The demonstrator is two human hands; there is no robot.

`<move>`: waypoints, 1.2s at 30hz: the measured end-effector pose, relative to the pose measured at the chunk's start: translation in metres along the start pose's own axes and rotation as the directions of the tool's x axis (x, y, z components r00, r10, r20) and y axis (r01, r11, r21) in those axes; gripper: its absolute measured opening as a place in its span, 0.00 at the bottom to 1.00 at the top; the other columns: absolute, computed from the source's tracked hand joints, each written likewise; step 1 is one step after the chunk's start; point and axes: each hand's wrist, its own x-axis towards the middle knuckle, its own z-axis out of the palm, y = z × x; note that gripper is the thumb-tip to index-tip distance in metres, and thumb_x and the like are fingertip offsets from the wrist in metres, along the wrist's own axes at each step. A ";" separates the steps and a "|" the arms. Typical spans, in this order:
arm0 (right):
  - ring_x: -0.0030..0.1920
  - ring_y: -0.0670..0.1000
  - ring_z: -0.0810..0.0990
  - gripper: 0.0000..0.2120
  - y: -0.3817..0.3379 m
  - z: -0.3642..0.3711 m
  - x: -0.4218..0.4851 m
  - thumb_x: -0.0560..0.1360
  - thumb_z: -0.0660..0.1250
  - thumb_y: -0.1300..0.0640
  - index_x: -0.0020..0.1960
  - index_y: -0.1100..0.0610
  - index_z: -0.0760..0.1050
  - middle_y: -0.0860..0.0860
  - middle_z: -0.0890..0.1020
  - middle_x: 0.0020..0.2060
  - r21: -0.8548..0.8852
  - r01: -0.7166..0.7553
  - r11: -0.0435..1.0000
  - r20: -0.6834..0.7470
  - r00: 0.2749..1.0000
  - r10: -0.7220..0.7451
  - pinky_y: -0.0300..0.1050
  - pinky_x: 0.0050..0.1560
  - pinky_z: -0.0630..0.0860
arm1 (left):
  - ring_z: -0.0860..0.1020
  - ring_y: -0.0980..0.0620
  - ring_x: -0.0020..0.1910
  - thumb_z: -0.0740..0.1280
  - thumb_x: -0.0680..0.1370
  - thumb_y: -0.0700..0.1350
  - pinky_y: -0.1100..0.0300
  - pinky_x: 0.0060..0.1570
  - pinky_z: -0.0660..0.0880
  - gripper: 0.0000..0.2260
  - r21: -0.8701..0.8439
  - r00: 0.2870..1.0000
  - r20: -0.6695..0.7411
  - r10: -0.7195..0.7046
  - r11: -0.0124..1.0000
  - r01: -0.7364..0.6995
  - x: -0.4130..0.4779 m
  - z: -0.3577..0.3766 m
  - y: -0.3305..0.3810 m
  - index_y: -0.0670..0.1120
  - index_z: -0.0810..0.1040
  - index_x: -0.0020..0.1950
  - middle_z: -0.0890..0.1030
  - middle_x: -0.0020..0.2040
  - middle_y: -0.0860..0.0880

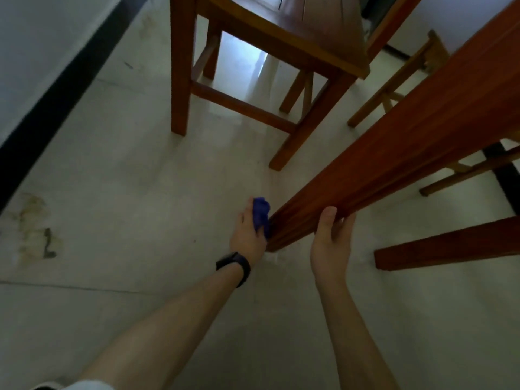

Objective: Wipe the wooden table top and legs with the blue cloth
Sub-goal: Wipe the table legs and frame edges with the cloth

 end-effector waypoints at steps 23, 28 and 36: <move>0.51 0.45 0.80 0.08 0.025 -0.189 -0.006 0.80 0.61 0.43 0.58 0.34 0.71 0.37 0.79 0.52 0.496 -0.419 0.761 0.170 0.906 0.388 0.55 0.49 0.83 | 0.78 0.57 0.60 0.64 0.81 0.52 0.60 0.59 0.77 0.21 -0.185 0.698 0.683 0.214 0.976 -0.119 -0.101 0.092 0.189 0.58 0.66 0.74 0.77 0.65 0.57; 0.54 0.54 0.84 0.13 0.009 -0.248 0.014 0.80 0.64 0.57 0.63 0.50 0.77 0.52 0.84 0.55 0.792 -0.231 0.565 0.054 0.949 0.311 0.59 0.51 0.81 | 0.76 0.57 0.62 0.63 0.82 0.50 0.69 0.52 0.76 0.22 -0.098 0.582 0.742 0.333 0.912 -0.397 -0.116 0.127 0.267 0.58 0.64 0.76 0.77 0.63 0.57; 0.50 0.55 0.84 0.09 -0.003 -0.323 0.055 0.79 0.65 0.61 0.54 0.49 0.77 0.53 0.84 0.50 0.633 -0.013 0.774 -0.399 0.851 0.341 0.60 0.52 0.81 | 0.74 0.64 0.50 0.63 0.82 0.49 0.70 0.41 0.72 0.25 0.024 0.445 0.819 0.363 0.753 -0.657 -0.140 0.170 0.343 0.63 0.58 0.76 0.73 0.65 0.60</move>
